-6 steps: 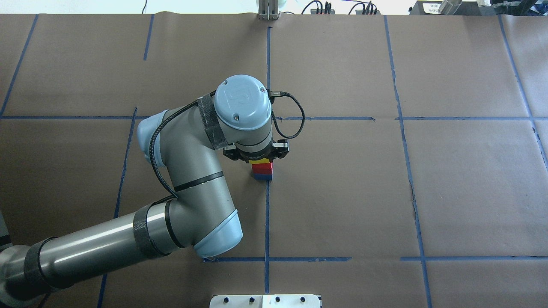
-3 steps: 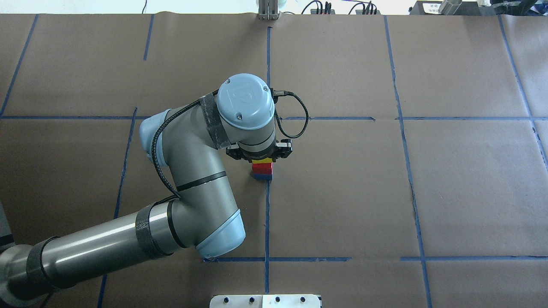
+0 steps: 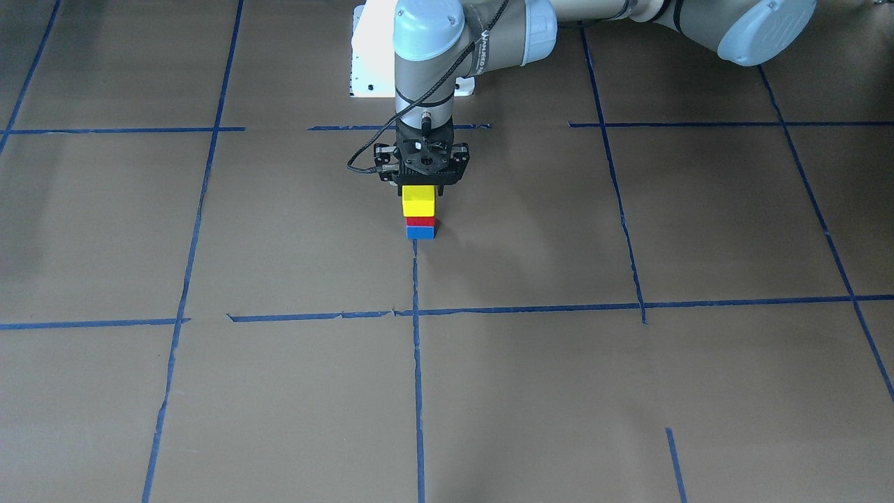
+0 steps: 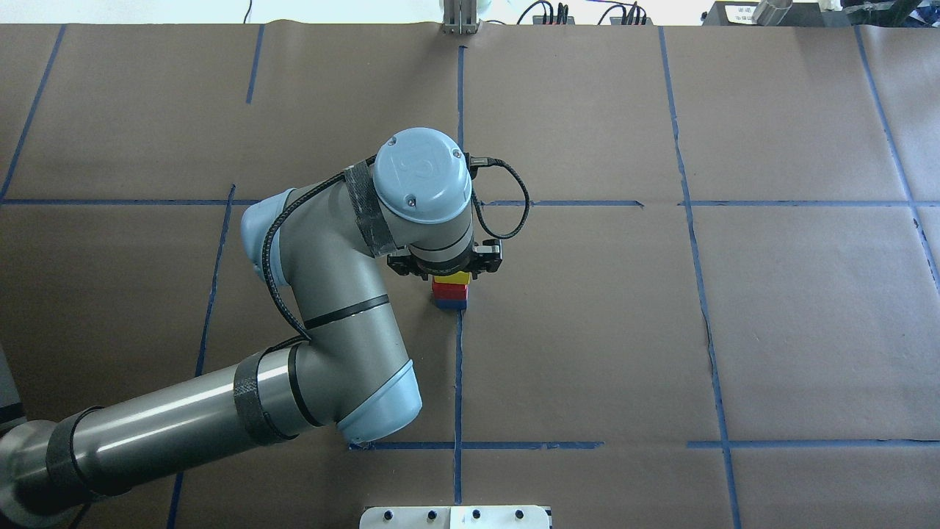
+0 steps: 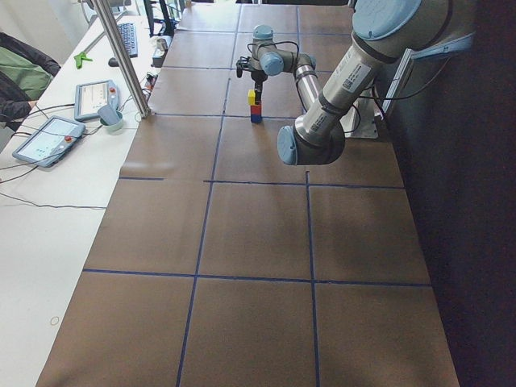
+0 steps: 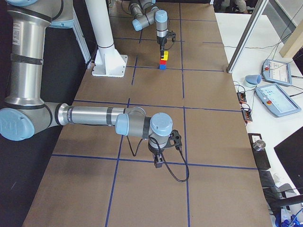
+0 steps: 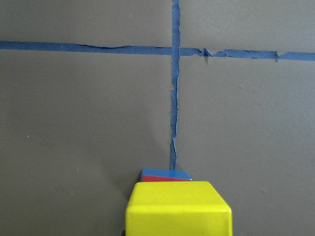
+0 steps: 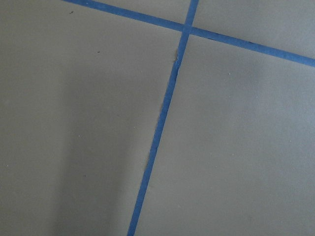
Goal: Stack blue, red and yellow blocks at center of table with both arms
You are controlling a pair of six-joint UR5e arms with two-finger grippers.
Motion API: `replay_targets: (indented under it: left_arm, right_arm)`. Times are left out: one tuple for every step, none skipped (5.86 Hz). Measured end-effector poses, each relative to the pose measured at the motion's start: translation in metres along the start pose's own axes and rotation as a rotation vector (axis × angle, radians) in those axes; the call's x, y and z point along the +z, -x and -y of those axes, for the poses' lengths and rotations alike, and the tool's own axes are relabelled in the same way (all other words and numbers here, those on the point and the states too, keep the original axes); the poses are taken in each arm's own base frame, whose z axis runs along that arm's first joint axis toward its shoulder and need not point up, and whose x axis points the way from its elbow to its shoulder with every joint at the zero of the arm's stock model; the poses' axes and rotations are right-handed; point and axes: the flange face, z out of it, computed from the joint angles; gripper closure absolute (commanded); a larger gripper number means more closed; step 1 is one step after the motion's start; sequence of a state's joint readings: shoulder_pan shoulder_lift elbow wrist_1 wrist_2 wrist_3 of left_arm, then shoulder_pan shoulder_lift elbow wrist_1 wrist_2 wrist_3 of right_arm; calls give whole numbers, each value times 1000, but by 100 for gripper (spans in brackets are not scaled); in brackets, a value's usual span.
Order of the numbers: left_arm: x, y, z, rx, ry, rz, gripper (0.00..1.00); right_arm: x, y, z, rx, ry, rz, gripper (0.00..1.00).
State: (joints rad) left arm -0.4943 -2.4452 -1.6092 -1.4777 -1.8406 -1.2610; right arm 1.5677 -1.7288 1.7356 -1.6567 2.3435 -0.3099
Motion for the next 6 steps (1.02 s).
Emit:
replay_targets:
  left_arm:
    - [-1,0,0,1,-1,-3,0]
    - [-6,0,-1,3,-3,-9,0]
    - [-16,3,3,4,-9,-16,0]
    - [-31,16,15,17,-7,-14,0]
    - [-45,50,34,55,11,-4,0]
    - [-58,110,61,113,31,4,0]
  right_arm:
    - [0,0,0,0,0,0,0]
    - [0,0,0,0,0,0,0]
    - [0,0,0,1,1,1,0]
    - [1,0,0,1,1,1,0]
    - [0,0,0,1,0,1,0]
    - [0,0,1,0,-1,0,0]
